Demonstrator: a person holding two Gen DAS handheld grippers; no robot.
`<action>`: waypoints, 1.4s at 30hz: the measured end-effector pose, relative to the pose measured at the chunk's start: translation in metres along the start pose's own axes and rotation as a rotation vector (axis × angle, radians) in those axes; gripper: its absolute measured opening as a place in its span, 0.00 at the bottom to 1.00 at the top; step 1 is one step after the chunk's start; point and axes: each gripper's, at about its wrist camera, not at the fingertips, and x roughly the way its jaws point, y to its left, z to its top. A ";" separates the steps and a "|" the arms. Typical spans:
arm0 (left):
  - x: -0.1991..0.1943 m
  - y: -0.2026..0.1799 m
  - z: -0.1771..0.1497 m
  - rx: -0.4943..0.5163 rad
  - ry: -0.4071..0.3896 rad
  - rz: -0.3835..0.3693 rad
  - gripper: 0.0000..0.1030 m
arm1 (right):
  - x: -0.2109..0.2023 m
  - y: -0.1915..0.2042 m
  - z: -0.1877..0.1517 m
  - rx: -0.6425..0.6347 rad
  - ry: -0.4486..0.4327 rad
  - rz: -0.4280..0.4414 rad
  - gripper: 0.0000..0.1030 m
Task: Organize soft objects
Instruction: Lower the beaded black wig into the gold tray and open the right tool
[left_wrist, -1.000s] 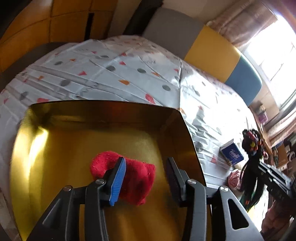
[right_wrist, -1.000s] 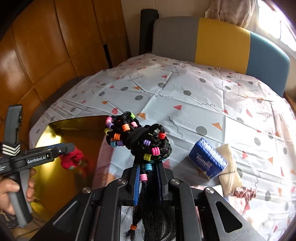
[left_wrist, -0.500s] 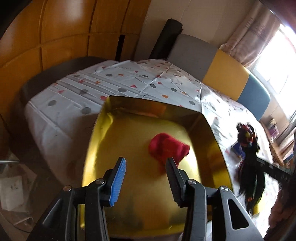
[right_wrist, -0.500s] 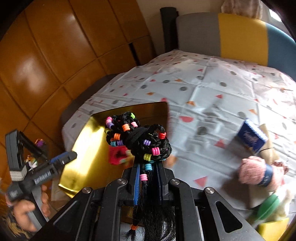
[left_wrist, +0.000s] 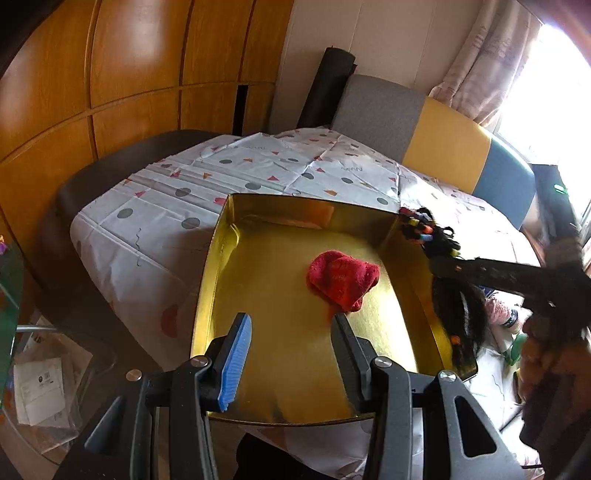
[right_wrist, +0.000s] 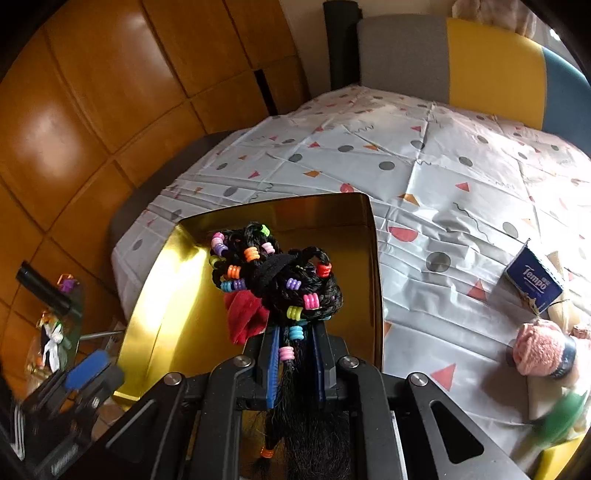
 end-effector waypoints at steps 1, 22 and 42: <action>-0.002 0.001 -0.001 -0.001 -0.003 -0.001 0.44 | 0.004 0.001 0.003 -0.001 0.005 -0.007 0.15; 0.000 0.007 -0.004 0.014 -0.012 0.047 0.44 | 0.059 0.006 0.024 -0.016 0.045 -0.150 0.21; -0.008 -0.014 -0.004 0.120 -0.061 0.154 0.44 | 0.034 -0.005 0.008 -0.019 -0.027 -0.140 0.35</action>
